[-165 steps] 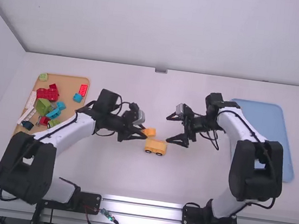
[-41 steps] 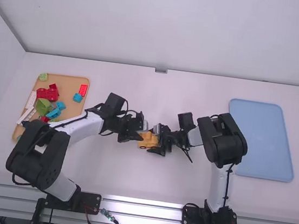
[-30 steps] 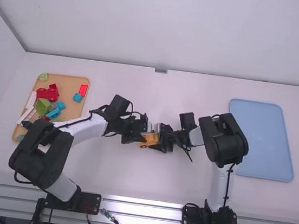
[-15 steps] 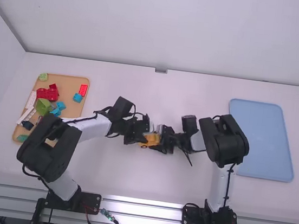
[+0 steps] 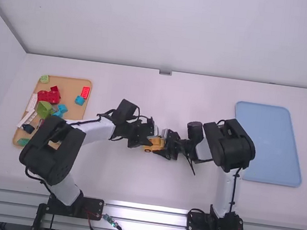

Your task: Assemble lego blocks to make yellow taxi

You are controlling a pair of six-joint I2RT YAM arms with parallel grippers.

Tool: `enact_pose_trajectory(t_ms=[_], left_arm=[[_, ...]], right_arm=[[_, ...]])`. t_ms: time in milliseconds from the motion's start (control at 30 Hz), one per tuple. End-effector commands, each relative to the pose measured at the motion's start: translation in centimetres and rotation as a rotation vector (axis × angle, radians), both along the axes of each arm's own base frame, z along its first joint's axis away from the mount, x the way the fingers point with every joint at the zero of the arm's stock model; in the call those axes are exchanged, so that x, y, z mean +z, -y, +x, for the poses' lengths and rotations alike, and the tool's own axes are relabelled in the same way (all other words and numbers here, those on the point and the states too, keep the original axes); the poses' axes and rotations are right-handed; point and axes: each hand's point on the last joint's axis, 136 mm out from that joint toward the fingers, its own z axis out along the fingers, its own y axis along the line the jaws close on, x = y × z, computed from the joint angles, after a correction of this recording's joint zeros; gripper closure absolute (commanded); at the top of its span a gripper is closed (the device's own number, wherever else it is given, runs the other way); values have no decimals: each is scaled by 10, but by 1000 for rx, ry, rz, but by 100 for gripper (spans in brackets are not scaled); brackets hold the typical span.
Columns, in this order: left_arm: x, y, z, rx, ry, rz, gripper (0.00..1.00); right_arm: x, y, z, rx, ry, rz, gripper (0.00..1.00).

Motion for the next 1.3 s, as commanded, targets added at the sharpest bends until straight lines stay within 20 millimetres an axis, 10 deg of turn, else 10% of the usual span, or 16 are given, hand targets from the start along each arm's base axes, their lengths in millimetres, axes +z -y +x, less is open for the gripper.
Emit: enact_pose_trajectory(t_ms=[0, 1267], left_arm=[[-5, 3, -7, -45, -18, -24, 98], [-31, -4, -8, 47, -111, 80, 99]], right_arm=[[-12, 3, -3, -34, -60, -44, 48], [-13, -6, -7, 6, -54, -55, 49]])
